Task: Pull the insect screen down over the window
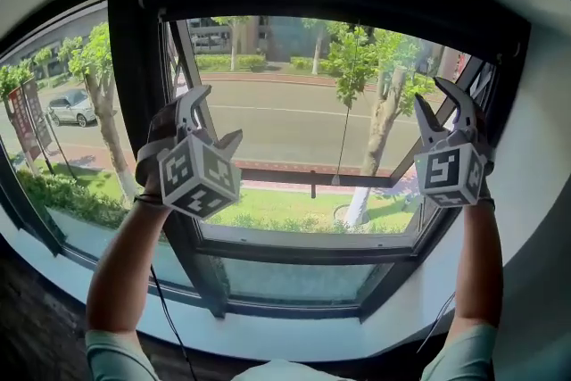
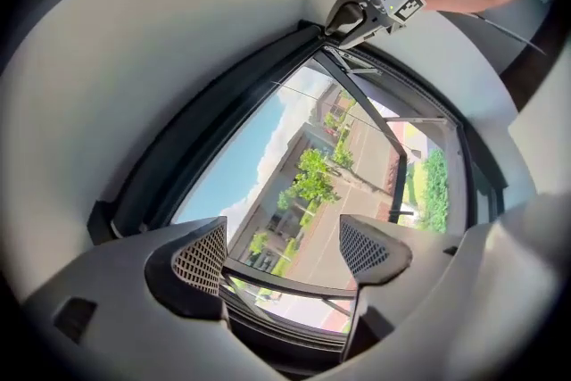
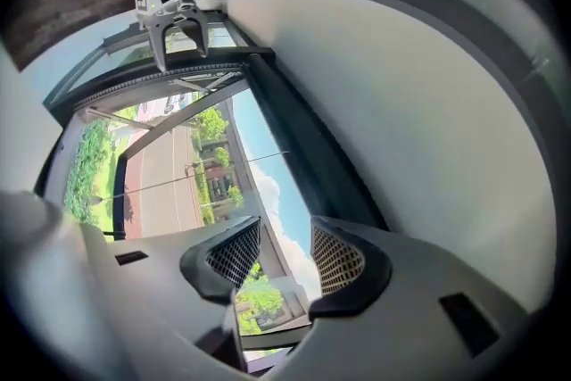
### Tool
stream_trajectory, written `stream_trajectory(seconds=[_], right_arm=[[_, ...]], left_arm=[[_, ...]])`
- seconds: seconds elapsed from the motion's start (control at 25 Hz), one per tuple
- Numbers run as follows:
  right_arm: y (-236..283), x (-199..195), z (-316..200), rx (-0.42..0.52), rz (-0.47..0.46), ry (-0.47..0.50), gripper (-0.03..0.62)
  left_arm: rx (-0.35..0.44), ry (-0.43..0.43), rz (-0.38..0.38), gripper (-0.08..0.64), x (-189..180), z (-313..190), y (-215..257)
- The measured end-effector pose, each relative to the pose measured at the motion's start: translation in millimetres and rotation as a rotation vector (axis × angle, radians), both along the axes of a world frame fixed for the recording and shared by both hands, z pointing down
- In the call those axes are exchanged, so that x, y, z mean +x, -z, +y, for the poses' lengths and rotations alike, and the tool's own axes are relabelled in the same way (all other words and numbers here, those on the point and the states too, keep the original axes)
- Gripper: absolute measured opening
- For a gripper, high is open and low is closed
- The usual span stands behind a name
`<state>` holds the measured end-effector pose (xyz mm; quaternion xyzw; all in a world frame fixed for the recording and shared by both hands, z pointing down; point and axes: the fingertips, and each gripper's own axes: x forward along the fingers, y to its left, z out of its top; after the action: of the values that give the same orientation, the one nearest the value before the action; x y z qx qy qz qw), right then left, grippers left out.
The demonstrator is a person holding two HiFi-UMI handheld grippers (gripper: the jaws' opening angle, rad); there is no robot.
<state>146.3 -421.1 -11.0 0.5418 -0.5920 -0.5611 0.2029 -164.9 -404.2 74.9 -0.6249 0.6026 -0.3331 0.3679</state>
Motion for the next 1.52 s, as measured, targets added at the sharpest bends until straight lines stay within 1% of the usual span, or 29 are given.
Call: stream_trajectory(seconds=[0.08,0.16,0.28,0.36,0.44,0.56,0.68,0.76,0.88,1.08,1.24,1.36,1.44,1.52], right_arm=[[21.3,-1.1,-13.3,0.024,0.044,0.005,0.188],[39.1,1.5,-23.3,0.045,0.069,-0.001,0.206],[56.7,11.4,-38.4,0.057,0.081,-0.029,0.21],[63.8,13.6,-48.5,0.056,0.094,-0.042,0.212],[64.7,15.7,-59.8,0.043,0.129,-0.068,0.212],[61.7,23.1,-74.2,0.02,0.179,-0.113,0.212],[63.7,31.8,-84.1,0.011,0.202,-0.15,0.212],[63.6,36.7,-90.8,-0.005,0.221,-0.173,0.212],[59.8,40.6,-98.7,-0.04,0.248,-0.205,0.212],[59.0,40.6,-104.0,-0.066,0.275,-0.232,0.212],[59.6,53.4,-126.2,-0.08,0.315,-0.27,0.212],[57.5,48.5,-135.0,-0.077,0.318,-0.279,0.211],[53.3,46.5,-135.8,-0.085,0.327,-0.288,0.21],[48.4,47.4,-134.3,-0.11,0.347,-0.296,0.21]], left_arm=[[0.035,0.049,-0.038,0.388,-1.9,-11.9,32.5],[0.051,0.097,-0.074,0.405,-6.5,-25.4,58.7],[0.093,0.161,-0.12,0.416,-14.2,-41.7,90.8],[0.115,0.181,-0.14,0.417,-16.6,-47.2,107.7],[0.116,0.189,-0.159,0.422,-16.7,-52.0,118.0],[0.097,0.209,-0.196,0.425,-16.0,-63.6,122.4],[0.1,0.225,-0.224,0.428,-13.9,-73.6,127.8],[0.087,0.232,-0.235,0.428,-13.7,-78.7,127.5],[0.05,0.256,-0.258,0.428,-21.1,-83.5,120.2],[0.026,0.284,-0.285,0.43,-33.3,-89.2,115.6],[-0.002,0.305,-0.35,0.43,-26.3,-110.2,116.7],[-0.002,0.305,-0.386,0.43,-29.8,-117.1,111.4],[-0.026,0.3,-0.399,0.43,-34.4,-117.8,105.0],[-0.073,0.301,-0.413,0.43,-35.0,-114.3,99.9]])
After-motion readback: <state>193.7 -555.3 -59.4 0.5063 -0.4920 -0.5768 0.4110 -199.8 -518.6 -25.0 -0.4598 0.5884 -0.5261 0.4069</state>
